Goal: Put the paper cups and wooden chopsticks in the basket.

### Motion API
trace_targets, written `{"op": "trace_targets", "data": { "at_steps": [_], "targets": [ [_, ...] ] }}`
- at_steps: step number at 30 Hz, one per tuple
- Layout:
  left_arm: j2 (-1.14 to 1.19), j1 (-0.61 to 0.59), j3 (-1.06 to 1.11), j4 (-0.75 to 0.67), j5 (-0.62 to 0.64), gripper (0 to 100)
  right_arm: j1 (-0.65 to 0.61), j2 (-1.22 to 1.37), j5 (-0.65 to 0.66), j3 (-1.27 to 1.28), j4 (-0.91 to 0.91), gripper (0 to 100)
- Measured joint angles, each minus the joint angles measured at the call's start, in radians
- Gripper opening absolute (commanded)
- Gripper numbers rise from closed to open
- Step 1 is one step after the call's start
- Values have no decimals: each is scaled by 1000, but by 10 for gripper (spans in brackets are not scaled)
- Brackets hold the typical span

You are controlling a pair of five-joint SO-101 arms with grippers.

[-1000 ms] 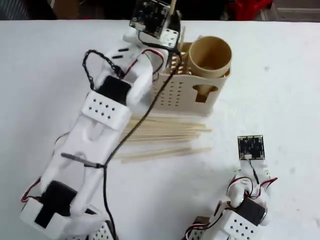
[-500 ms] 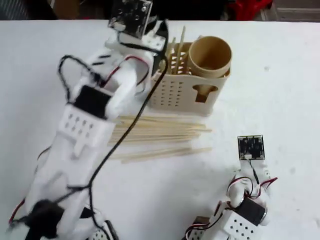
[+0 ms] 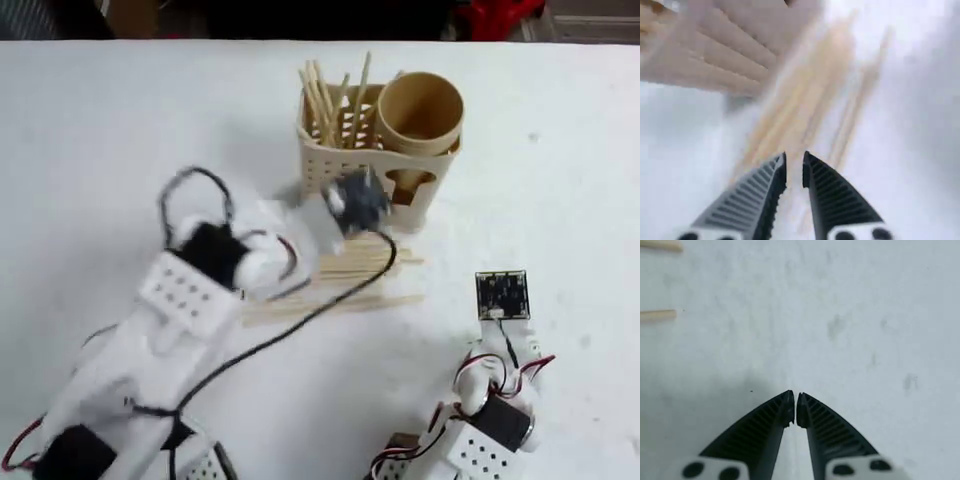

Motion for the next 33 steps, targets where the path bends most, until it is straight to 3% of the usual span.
{"op": "trace_targets", "data": {
  "at_steps": [4, 11, 20, 26, 33],
  "targets": [
    [97, 0, 227, -161, -80, 83, 0, 0, 0, 0, 0, 23],
    [315, 3, 261, -310, -143, 161, 0, 0, 0, 0, 0, 23],
    [565, 6, 184, -325, -190, 117, 0, 0, 0, 0, 0, 23],
    [608, -3, 155, -322, -193, 17, 0, 0, 0, 0, 0, 23],
    [605, -14, 144, -325, -196, 20, 0, 0, 0, 0, 0, 23]
  ]
}}
